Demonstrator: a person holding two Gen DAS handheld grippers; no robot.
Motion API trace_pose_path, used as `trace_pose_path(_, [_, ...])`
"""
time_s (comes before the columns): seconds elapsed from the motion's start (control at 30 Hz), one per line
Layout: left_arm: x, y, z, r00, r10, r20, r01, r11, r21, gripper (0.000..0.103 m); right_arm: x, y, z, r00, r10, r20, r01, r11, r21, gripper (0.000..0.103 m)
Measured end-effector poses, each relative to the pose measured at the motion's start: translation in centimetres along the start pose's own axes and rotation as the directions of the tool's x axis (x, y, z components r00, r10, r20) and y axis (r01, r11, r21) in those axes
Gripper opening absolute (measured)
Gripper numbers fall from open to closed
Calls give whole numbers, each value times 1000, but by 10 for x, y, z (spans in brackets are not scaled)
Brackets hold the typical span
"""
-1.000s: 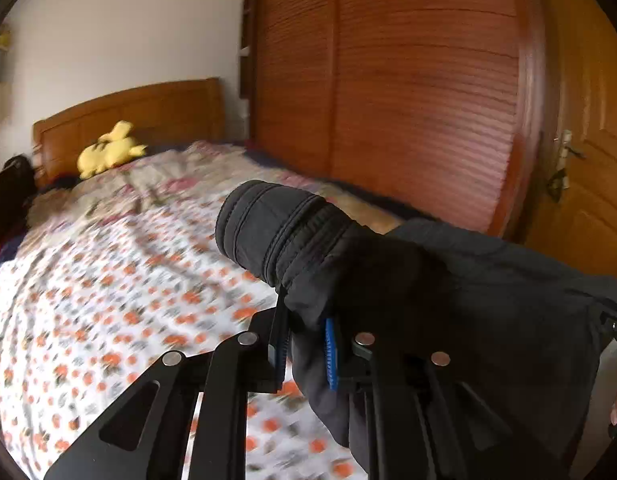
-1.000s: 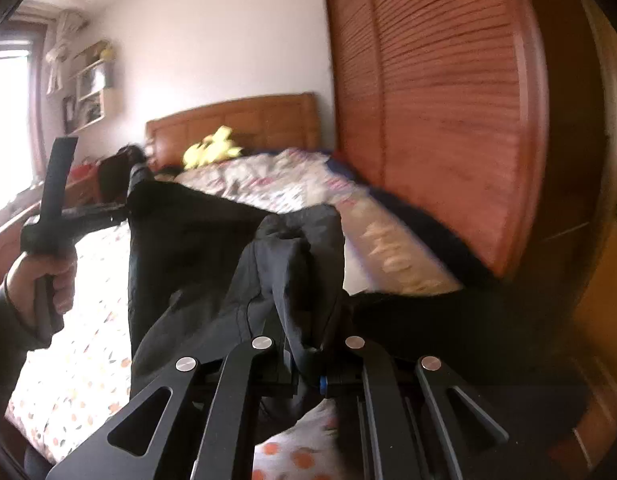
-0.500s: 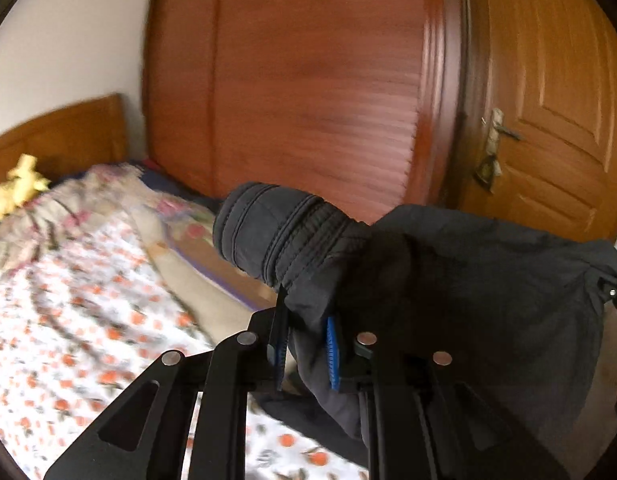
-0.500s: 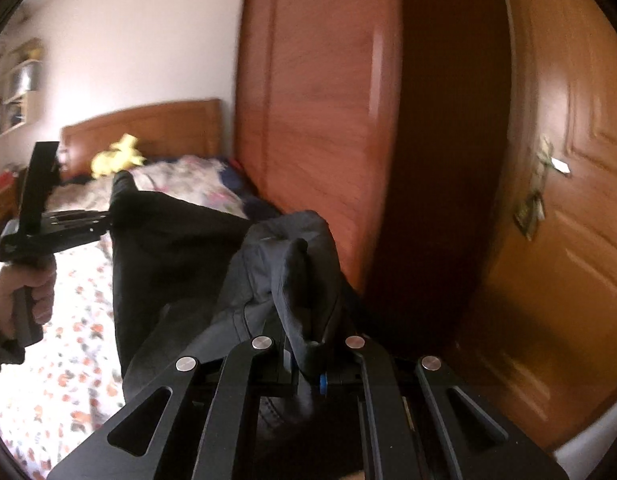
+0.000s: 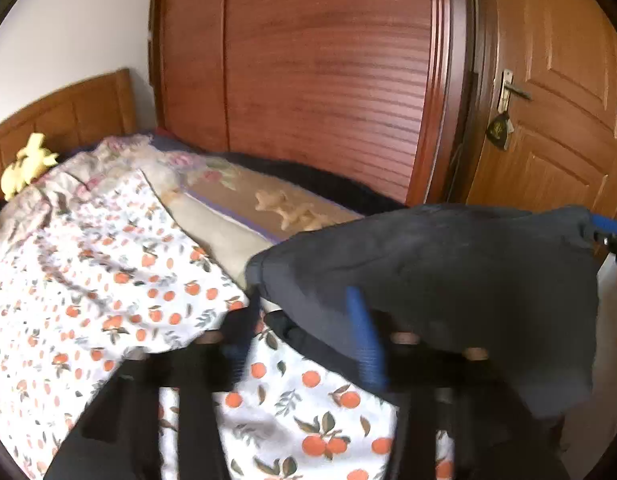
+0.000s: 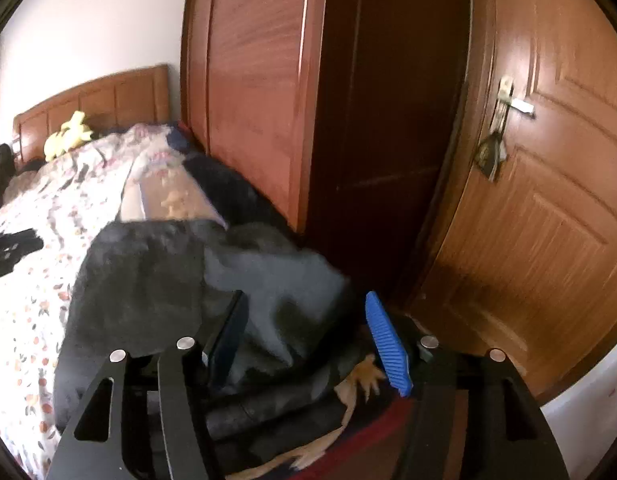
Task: Fold large clothes
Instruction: 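Carry the folded jacket with both grippers toward the wardrobe side of the bed, then lower the jacket onto the bed edge by the wardrobe and open both grippers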
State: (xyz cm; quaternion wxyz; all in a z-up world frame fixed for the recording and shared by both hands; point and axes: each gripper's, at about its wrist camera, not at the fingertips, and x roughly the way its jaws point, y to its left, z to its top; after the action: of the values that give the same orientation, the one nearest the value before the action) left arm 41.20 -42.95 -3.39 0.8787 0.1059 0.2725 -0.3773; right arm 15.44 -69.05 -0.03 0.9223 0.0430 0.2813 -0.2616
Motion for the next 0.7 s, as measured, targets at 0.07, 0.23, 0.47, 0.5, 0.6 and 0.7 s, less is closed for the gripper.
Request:
trace_pose_path(0.07, [-21,0,-4,999,10,35,-10,1000,4,80,-15,0,6,999,2,45,-1,1000,-6,59])
trace_pose_path(0.23, [-67,-9,-8,995,22,96,-25,999,25,101,-25,18,24,993,72,99,-67,996,-51,59])
trace_pose_path(0.47, [-121,-21,-21,991,23,128,-25,1000,19,101,12,46,26,990,143,8,-142,987,-76,59])
trace_pose_path(0.5, [-124,-22,-23,991,22,128,-25,1000,18,101,17,47,24,991,133,-5,-133,988,-79,59])
trace_pose_path(0.6, [-141,-26,-34,990,41,132,-44,999,17,101,39,41,11,991,114,-63,-118,991,-58,59])
trace_pose_path(0.7, [-158,-30,-48,989,64,131,-66,998,11,101,62,29,-12,985,112,-132,-116,993,-20,59])
